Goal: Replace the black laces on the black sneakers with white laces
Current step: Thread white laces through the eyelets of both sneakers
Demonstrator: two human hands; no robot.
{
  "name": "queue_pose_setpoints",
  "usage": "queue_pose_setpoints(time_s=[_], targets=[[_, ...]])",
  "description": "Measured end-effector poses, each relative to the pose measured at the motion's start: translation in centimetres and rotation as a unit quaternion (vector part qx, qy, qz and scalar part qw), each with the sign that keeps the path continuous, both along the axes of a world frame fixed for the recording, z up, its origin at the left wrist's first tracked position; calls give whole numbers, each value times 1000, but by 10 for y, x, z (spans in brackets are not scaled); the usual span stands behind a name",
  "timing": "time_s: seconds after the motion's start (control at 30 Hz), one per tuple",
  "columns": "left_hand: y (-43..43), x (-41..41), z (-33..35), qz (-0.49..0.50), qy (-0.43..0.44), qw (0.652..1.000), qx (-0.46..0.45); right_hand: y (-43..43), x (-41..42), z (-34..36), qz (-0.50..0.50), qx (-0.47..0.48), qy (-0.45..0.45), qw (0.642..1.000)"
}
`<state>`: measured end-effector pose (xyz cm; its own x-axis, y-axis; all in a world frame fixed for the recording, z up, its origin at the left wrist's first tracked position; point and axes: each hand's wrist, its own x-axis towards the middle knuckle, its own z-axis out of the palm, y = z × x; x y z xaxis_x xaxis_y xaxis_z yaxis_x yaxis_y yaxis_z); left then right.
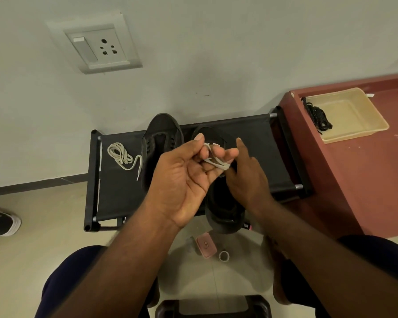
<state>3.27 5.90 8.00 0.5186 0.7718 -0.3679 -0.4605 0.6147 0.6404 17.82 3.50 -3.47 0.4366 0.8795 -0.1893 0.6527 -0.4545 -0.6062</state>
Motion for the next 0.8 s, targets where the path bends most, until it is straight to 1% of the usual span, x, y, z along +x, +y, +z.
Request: queue_pose_setpoints(time_s=[0.03,0.07,0.1,0.13,0.17,0.23,0.3,0.37,0.4,0.43,0.47,0.53,0.57,0.63,0.73,0.8], targets=[[1,0,-2,-8,68,995,65,1,2,0,9,-3,10,1000],[1,-1,-4,-14,156,977,147,1,4,2,23,-7,22,999],[2,-2,-7,-21,245,943,226,0,5,5,37,-9,41,998],[2,-3,-10,-32,309,906,287,0,7,11,51,-8,66,997],[2,-3,-14,-50,342,881,323,-1,8,17,61,1,93,994],[2,-4,-21,-88,363,860,347,-3,10,31,65,39,143,987],[4,-4,-30,-99,395,833,373,-5,10,44,46,98,186,977],[7,-4,-37,-111,430,802,399,-6,10,57,32,159,289,944],[7,-5,-39,-114,439,797,398,-6,11,62,42,167,338,925],[9,-5,-40,-117,439,799,393,-6,11,65,69,159,365,915],[10,-6,-41,-118,434,804,389,-6,11,67,107,139,368,913],[11,-5,-40,-122,426,814,375,-8,13,66,182,102,335,919],[11,-5,-41,-125,421,820,365,-8,14,64,196,91,323,922],[10,-2,-41,-128,402,839,343,-6,17,63,172,84,326,926],[9,3,-42,-122,345,885,287,0,26,62,112,100,327,933],[10,5,-41,-103,332,897,273,2,31,59,95,115,300,942]])
